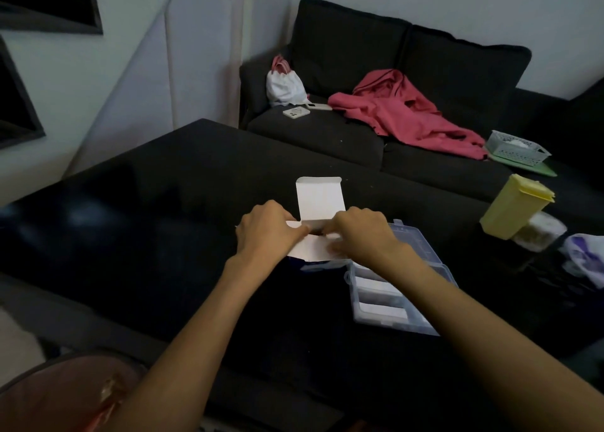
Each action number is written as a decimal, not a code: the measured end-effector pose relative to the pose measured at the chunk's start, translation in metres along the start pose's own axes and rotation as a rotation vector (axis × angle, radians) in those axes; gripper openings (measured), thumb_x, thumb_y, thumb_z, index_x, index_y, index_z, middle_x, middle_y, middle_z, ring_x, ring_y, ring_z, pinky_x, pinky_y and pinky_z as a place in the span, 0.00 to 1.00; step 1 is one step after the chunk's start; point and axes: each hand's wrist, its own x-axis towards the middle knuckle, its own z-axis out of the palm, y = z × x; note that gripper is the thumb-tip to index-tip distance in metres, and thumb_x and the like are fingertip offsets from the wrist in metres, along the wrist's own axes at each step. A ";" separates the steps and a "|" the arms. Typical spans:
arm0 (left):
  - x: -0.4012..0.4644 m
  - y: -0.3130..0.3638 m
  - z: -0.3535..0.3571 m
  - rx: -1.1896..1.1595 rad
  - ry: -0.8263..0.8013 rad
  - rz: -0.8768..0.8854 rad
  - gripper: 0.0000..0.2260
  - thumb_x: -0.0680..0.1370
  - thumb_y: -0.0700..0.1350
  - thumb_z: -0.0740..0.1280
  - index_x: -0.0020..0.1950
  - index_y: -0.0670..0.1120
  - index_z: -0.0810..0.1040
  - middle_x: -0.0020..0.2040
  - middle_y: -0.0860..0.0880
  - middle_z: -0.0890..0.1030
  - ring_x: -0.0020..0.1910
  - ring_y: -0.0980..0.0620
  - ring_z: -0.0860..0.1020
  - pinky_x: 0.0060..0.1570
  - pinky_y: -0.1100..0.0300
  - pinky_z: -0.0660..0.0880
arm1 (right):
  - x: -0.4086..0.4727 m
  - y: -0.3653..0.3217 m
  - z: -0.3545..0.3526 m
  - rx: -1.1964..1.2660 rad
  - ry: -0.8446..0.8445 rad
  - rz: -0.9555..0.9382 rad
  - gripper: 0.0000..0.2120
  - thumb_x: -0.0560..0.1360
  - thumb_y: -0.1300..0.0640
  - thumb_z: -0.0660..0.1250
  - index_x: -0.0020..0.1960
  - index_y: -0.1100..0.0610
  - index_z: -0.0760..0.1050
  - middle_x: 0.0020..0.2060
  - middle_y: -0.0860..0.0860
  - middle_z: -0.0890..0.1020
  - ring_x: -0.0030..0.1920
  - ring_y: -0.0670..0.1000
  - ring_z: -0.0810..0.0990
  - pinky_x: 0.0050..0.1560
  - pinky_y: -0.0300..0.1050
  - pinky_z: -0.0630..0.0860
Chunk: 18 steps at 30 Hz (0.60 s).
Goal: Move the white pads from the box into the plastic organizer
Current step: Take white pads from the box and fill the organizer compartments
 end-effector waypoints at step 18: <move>0.000 -0.001 0.005 0.072 0.041 0.011 0.17 0.75 0.59 0.66 0.57 0.50 0.80 0.50 0.49 0.81 0.48 0.49 0.77 0.44 0.56 0.70 | 0.001 0.007 0.003 0.199 -0.026 -0.173 0.13 0.74 0.56 0.69 0.58 0.50 0.78 0.54 0.50 0.82 0.51 0.49 0.81 0.48 0.38 0.72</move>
